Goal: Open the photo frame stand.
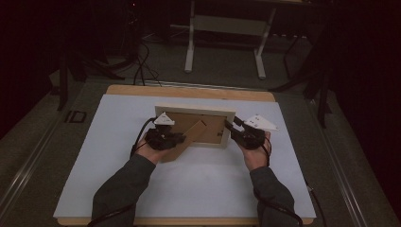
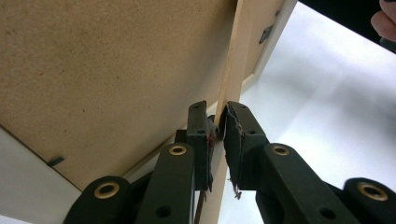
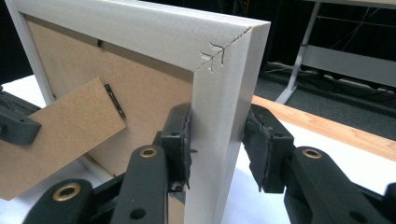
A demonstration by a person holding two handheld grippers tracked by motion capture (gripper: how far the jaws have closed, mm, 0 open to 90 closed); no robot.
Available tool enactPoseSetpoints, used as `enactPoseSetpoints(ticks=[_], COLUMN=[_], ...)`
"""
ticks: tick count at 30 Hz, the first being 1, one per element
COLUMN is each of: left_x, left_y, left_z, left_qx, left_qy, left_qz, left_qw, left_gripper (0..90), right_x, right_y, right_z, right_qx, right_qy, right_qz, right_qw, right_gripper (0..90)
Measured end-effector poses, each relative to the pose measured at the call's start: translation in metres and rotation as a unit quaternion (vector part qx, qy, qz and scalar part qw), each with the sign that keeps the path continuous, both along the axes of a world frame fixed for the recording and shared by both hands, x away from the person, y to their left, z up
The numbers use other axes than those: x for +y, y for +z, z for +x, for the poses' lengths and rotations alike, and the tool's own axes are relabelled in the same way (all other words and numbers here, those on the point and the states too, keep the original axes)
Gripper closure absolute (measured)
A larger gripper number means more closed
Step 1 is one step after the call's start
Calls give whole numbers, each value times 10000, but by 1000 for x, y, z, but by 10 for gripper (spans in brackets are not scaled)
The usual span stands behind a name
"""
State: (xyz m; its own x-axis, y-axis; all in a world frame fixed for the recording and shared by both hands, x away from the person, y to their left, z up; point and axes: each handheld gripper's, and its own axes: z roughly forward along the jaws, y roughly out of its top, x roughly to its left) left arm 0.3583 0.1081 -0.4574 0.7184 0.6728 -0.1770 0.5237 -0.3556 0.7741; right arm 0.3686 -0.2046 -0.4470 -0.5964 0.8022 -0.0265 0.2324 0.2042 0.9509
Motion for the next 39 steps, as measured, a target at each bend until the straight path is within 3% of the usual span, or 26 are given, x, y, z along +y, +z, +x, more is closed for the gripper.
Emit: enactPoseSetpoints(ticks=[39], left_x=[-2], left_y=[-6], left_z=[-24], left_qx=[-164], left_qy=[-87], left_qz=[-8], left_qw=[9998], left_gripper=[843], right_x=[8], right_y=[-5], right_z=[-30], right_qx=[-448], right_qy=[-167], right_qz=[-402], right_qw=[9980], right_gripper=[614])
